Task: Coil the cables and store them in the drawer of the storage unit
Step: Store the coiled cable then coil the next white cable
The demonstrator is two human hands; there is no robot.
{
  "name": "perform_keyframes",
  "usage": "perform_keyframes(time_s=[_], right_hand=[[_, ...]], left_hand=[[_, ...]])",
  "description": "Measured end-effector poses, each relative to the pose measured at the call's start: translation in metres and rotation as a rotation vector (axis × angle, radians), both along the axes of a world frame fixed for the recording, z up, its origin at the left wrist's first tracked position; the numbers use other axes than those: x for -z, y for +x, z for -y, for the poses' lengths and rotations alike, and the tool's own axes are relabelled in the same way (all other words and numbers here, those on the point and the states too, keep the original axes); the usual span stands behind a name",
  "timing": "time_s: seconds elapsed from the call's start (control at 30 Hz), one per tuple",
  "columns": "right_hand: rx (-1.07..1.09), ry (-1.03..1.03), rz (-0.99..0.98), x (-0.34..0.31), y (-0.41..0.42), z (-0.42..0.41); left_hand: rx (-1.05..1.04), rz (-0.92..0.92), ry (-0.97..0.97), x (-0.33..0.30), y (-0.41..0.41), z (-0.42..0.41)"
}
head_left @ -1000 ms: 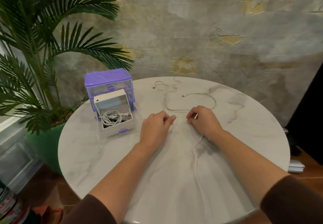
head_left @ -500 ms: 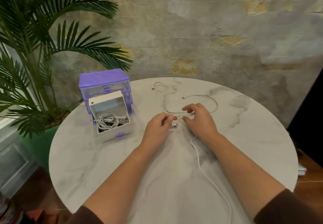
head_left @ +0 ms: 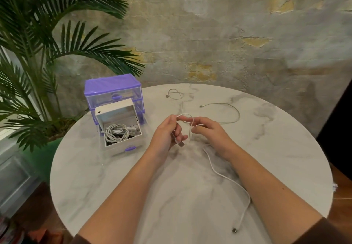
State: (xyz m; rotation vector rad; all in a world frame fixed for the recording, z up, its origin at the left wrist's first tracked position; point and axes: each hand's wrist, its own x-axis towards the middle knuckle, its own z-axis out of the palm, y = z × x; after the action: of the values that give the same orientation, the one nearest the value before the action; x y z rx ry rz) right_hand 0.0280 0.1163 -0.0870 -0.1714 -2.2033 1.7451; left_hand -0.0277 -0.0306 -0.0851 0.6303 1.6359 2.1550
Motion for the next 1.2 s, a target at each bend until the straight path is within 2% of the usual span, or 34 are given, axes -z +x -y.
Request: perform_keyframes(time_s=[0.1,0.2,0.3,0.37,0.43,0.5,0.57,0.63,0.7,0.8,0.9,1.0,1.13,1.2], right_hand=[[0.026,-0.014,0.007,-0.002,0.003,0.002],[0.145,-0.095,-0.074,-0.003,0.003,-0.003],[0.225,-0.194,-0.165,-0.008,0.004,-0.005],[0.268,-0.206,-0.204,-0.008,0.004,-0.005],[0.312,-0.051,-0.184,-0.004,0.003,-0.004],[0.354,0.335,-0.106,0.000,0.002,-0.004],[0.346,0.778,-0.059,-0.003,0.003,0.002],[0.292,1.042,-0.060,-0.008,0.003,0.012],[0.244,1.106,-0.065,-0.011,0.002,0.019],[0.191,0.979,-0.080,-0.010,0.003,0.022],[0.204,1.039,-0.196,-0.009,0.006,0.024],[0.221,1.050,-0.341,-0.009,0.007,0.026],[0.202,0.880,-0.427,-0.013,0.011,0.029],[0.218,0.857,-0.445,-0.015,0.011,0.028]], left_hand=[[-0.020,-0.011,-0.098,-0.002,0.002,0.001],[-0.123,0.024,-0.154,-0.007,0.006,0.003],[-0.135,0.087,-0.211,-0.011,0.007,0.004],[-0.074,0.186,-0.108,-0.013,0.003,0.007],[0.025,0.346,0.137,-0.016,-0.005,0.011],[0.083,0.431,0.346,-0.019,-0.011,0.017],[0.076,0.424,0.444,-0.019,-0.012,0.021],[0.034,0.367,0.458,-0.019,-0.012,0.023],[-0.001,0.275,0.401,-0.019,-0.012,0.026],[-0.060,0.101,0.217,-0.021,-0.009,0.028],[-0.109,-0.052,0.034,-0.023,-0.003,0.025],[-0.122,-0.176,-0.092,-0.022,0.002,0.023],[-0.166,-0.376,-0.217,-0.017,0.005,0.019],[-0.175,-0.458,-0.269,-0.014,0.006,0.016]])
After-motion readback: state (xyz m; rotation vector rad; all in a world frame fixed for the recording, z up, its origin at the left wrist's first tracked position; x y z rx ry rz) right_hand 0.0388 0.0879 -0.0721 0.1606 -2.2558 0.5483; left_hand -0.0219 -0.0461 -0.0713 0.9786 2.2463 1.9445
